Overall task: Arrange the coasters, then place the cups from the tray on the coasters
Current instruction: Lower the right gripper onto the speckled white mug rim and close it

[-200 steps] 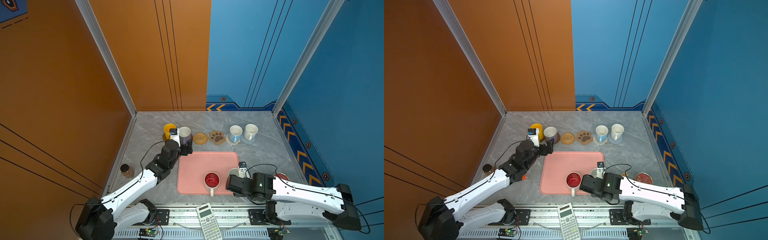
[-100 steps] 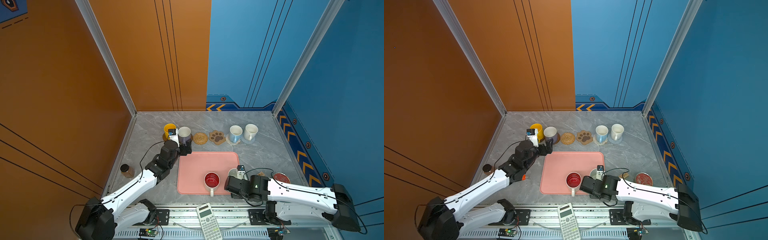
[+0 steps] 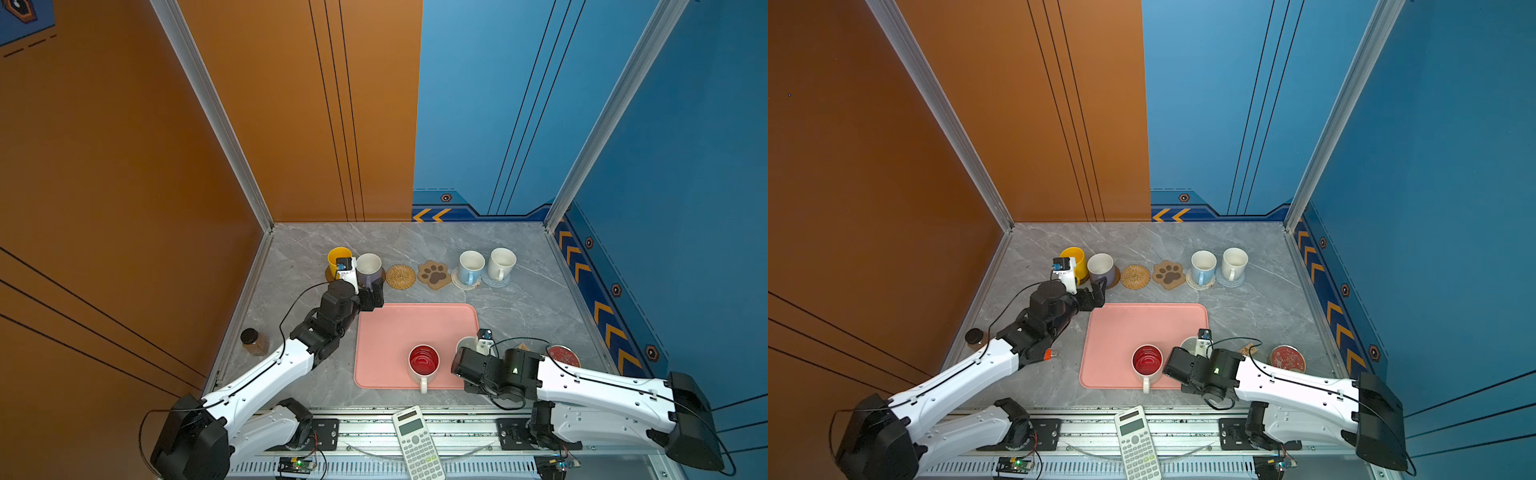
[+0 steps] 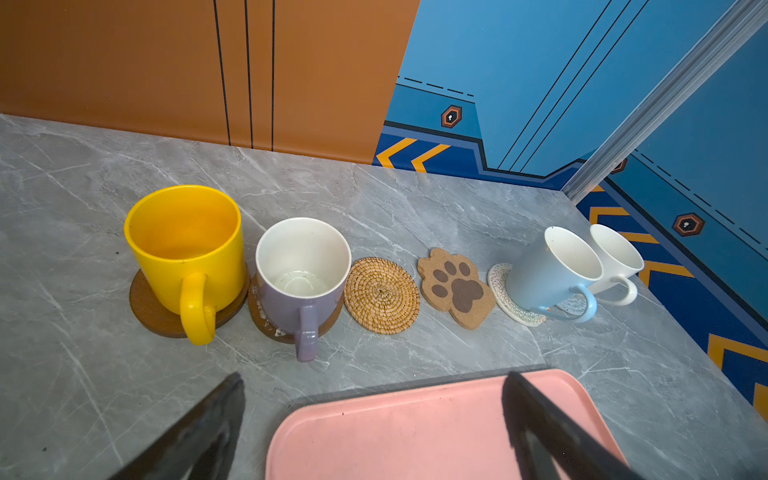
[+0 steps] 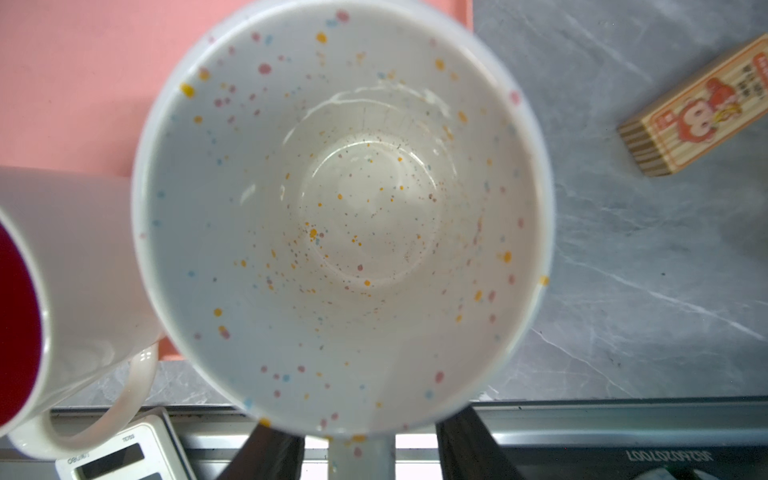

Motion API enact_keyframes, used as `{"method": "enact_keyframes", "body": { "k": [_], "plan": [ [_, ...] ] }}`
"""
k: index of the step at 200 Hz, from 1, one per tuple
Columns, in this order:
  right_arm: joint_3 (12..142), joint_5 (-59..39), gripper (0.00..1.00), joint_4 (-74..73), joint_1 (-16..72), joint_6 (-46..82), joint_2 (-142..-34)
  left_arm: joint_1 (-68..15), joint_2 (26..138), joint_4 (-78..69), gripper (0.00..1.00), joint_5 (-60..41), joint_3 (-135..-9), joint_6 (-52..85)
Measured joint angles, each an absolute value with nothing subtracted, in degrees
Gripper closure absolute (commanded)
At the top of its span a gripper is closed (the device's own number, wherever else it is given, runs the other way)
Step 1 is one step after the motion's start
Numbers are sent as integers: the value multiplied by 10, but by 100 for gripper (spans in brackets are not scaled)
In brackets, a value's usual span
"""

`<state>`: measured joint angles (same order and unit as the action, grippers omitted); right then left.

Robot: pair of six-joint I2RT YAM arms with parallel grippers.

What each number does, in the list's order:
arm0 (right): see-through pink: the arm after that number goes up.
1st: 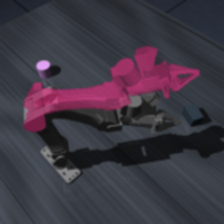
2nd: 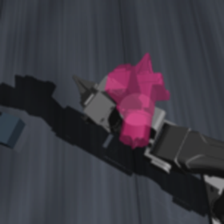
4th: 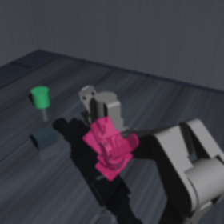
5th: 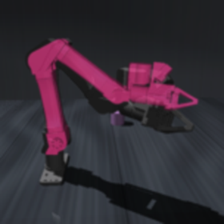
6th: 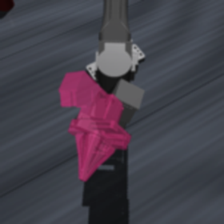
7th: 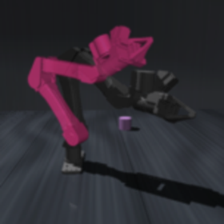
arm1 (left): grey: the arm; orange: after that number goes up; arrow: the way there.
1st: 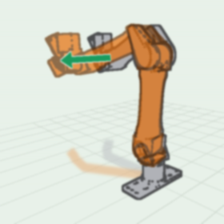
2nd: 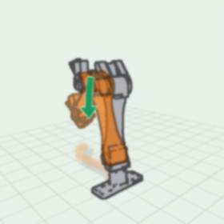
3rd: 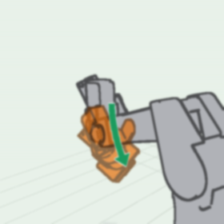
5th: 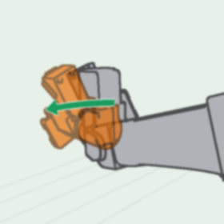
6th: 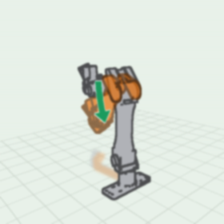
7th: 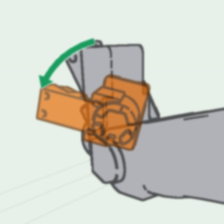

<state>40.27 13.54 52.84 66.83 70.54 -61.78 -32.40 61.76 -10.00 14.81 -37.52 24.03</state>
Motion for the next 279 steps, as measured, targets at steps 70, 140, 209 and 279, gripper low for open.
{"method": "enact_keyframes", "body": {
  "k": [70, 140, 209, 279],
  "plan": [
    [403, 135, 64, 517, 663, 705, -651, -319, 618, -101, 3, 145, -375, 245],
    [402, 130, 71, 509, 663, 704, -667, -319, 618, -101, 3, 143, -375, 245],
    [402, 122, 100, 508, 653, 698, -671, -315, 618, -101, 3, 136, -375, 249],
    [403, 123, 100, 510, 653, 693, -672, -314, 618, -101, 3, 134, -375, 249]
  ]
}}
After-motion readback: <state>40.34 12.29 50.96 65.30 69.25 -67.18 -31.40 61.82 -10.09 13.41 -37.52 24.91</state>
